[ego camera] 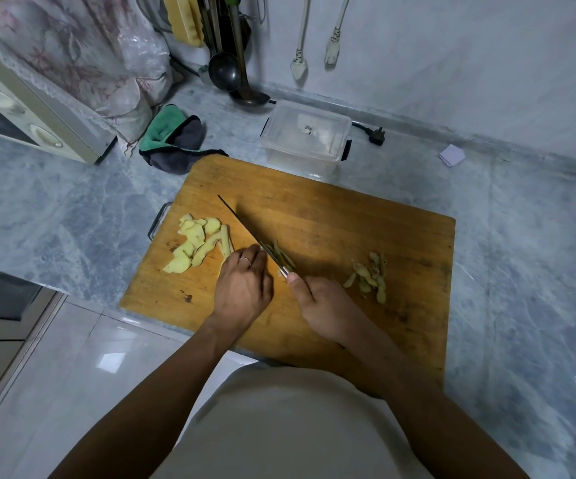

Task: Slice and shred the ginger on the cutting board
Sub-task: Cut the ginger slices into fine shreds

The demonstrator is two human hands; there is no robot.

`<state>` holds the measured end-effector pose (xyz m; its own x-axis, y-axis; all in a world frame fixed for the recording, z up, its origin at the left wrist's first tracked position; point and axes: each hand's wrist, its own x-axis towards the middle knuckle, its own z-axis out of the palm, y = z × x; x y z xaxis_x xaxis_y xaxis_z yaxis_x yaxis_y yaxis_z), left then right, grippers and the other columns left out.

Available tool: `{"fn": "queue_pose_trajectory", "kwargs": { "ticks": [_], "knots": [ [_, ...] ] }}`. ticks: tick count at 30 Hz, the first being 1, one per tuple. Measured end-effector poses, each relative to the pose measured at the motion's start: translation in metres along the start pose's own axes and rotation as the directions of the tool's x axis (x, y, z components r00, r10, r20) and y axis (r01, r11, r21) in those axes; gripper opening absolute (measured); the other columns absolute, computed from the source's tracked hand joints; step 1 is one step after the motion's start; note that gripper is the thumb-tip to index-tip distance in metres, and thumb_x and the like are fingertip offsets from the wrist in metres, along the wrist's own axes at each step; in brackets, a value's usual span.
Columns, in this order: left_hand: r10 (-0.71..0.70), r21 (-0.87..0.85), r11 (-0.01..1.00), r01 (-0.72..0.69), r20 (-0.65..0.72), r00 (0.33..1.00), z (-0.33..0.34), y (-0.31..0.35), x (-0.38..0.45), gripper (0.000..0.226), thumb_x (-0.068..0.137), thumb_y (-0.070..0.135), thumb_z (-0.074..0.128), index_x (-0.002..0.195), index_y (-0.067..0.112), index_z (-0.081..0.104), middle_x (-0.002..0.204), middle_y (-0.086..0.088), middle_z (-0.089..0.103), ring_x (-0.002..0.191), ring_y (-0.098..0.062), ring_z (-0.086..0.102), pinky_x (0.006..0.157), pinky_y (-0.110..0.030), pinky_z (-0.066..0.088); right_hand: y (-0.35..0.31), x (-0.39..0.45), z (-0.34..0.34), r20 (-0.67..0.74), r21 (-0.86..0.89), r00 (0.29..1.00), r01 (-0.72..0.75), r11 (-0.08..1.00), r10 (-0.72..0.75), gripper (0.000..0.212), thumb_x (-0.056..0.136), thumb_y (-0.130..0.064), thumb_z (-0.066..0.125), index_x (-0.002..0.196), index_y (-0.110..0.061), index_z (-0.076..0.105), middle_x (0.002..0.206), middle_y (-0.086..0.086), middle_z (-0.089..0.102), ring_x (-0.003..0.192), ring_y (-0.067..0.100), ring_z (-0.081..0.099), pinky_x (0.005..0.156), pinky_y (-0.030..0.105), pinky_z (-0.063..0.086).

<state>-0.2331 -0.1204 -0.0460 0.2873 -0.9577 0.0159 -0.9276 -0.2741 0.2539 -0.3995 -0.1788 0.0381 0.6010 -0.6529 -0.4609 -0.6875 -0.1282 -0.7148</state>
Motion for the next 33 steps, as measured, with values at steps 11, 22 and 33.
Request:
{"fn": "queue_pose_trajectory", "kwargs": {
  "ticks": [11, 22, 33],
  "knots": [
    [0.010, -0.002, 1.000, -0.010, -0.004, 1.000, -0.001, 0.000, 0.000, 0.044, 0.090, 0.027, 0.049, 0.128, 0.007, 0.061, 0.130, -0.009, 0.058, 0.114, -0.025, 0.051, 0.095, -0.034, 0.045, -0.003, -0.004, 0.001, -0.014, -0.003, 1.000, 0.000, 1.000, 0.000, 0.051, 0.109, -0.043, 0.033, 0.063, -0.023, 0.042, 0.060, -0.006, 0.044, 0.057, 0.004, 0.044, 0.066, 0.029, 0.033],
    [0.027, -0.013, 1.000, -0.027, -0.019, 0.999, -0.006, 0.001, -0.002, 0.039, 0.090, 0.026, 0.051, 0.122, 0.007, 0.064, 0.124, -0.008, 0.063, 0.113, -0.022, 0.051, 0.088, -0.031, 0.048, -0.005, 0.001, 0.003, -0.006, -0.027, 1.000, 0.007, 1.000, -0.007, 0.051, 0.109, -0.043, 0.032, 0.063, -0.024, 0.043, 0.062, -0.008, 0.045, 0.061, 0.008, 0.045, 0.067, 0.028, 0.032],
    [0.031, -0.049, 0.998, -0.031, -0.012, 0.999, -0.006, 0.001, -0.004, 0.041, 0.091, 0.025, 0.050, 0.126, 0.006, 0.061, 0.131, -0.009, 0.062, 0.122, -0.026, 0.050, 0.090, -0.035, 0.052, 0.002, -0.006, 0.006, -0.060, 0.042, 0.997, 0.041, 0.998, -0.038, 0.051, 0.109, -0.042, 0.034, 0.062, -0.024, 0.043, 0.055, -0.007, 0.044, 0.050, 0.002, 0.045, 0.054, 0.019, 0.031]
  ]
}}
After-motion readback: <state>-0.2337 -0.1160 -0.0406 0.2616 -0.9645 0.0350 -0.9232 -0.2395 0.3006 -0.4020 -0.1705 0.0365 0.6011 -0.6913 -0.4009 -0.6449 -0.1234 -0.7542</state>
